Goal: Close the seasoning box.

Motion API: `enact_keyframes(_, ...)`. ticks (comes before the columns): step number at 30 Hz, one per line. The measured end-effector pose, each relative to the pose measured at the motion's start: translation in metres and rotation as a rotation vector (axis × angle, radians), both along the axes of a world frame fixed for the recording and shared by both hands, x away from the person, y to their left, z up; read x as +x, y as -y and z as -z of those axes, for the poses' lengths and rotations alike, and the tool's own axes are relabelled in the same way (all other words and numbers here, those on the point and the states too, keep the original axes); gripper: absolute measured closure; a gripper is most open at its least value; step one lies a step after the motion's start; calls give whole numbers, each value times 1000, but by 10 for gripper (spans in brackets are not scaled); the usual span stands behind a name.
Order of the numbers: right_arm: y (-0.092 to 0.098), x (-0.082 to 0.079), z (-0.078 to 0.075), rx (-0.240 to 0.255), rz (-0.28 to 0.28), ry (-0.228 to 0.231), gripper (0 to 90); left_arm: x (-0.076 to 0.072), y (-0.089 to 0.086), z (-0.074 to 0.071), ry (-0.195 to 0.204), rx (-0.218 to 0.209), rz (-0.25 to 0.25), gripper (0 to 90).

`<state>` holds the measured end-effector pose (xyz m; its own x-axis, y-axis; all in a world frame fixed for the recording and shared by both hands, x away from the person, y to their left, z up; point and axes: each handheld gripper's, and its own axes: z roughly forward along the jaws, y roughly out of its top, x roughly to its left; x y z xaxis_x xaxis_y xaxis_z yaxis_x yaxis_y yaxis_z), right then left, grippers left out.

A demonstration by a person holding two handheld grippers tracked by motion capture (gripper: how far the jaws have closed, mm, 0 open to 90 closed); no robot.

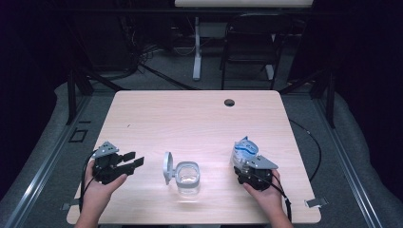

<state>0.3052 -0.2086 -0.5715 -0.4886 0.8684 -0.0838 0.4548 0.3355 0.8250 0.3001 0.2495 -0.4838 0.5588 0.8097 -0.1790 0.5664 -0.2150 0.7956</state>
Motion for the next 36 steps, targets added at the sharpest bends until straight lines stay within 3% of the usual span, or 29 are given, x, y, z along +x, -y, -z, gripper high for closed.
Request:
enact_keyframes(17,-3,0,4,-2,17,16,391,1,-1,1,-4,2,-2,538)
enact_keyframes(20,-3,1,8,-8,20,-10,391,0,-1,1,-3,-1,-5,538)
enact_keyframes(36,-5,0,9,-11,33,-8,410,1,-1,2,-5,-1,-8,538)
